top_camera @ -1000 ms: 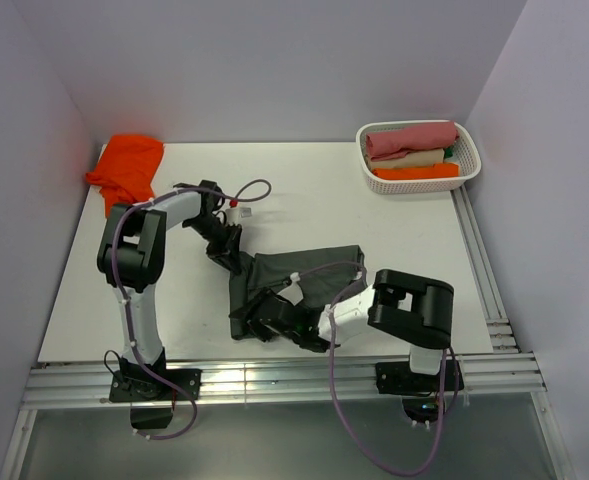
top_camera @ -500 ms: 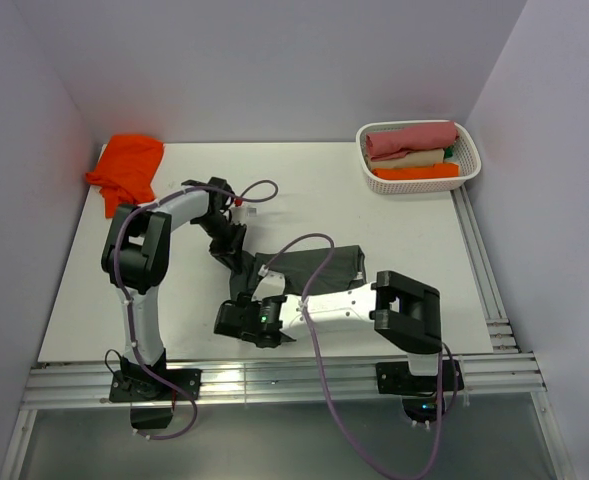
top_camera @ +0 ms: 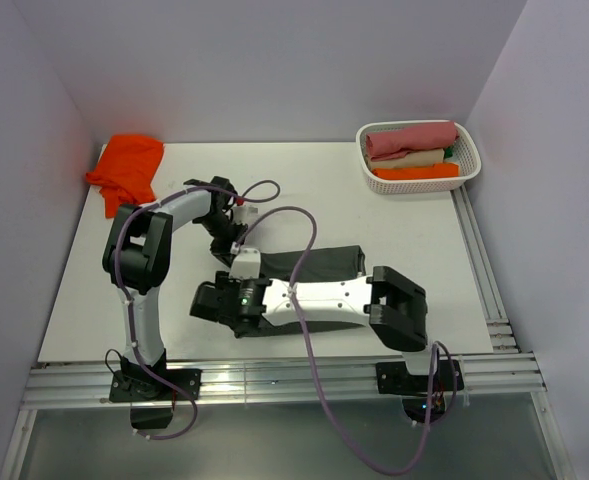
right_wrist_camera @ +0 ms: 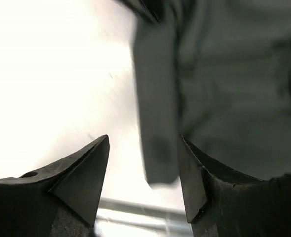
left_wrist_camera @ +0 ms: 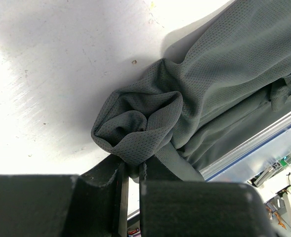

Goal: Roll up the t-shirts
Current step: Roll the tshirt

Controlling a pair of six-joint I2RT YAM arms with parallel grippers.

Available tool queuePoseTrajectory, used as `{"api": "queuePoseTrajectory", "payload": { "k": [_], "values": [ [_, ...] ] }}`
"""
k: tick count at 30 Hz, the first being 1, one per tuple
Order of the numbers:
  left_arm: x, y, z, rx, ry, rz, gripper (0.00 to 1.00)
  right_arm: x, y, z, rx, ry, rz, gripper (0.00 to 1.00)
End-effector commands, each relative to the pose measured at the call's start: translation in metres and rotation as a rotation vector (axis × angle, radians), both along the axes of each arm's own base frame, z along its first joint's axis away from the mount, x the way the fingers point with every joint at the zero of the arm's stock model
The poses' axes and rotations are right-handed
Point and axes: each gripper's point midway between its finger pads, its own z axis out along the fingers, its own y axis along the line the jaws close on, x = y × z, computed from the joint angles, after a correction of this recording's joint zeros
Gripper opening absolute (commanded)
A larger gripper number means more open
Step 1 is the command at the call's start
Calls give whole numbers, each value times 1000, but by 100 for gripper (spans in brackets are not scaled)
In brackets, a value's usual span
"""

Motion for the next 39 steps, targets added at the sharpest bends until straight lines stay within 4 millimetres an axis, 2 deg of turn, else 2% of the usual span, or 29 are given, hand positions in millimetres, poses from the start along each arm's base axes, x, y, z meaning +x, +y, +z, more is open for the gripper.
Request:
{"api": "queuePoseTrajectory", "payload": {
  "k": [1,4,5,6,14,15,21,33,39],
  "values": [
    [15,5,-3,48,-64,-10,2,37,8,13,-90,-125,23,64],
    [16,5,-3,49,-65,-10,2,51,15,4,-130,-124,31,63],
    [15,5,-4,49,-62,-10,3,58,13,-6,-160,-119,22,62],
    [15,5,-3,50,-61,-8,3,63,17,-2,-158,-128,15,62],
    [14,5,-6,55,-54,-7,3,76,28,-24,-221,-123,38,60],
    [14,5,-6,53,-53,-6,3,77,32,-20,-215,-126,36,60],
    [14,6,-5,56,-54,-4,3,72,34,-36,-230,-95,45,58],
    [15,4,-6,56,-54,-3,4,59,18,-61,-310,-35,13,54],
    [18,0,-3,31,-58,-3,11,49,4,-68,-308,9,-24,41]
  ]
}}
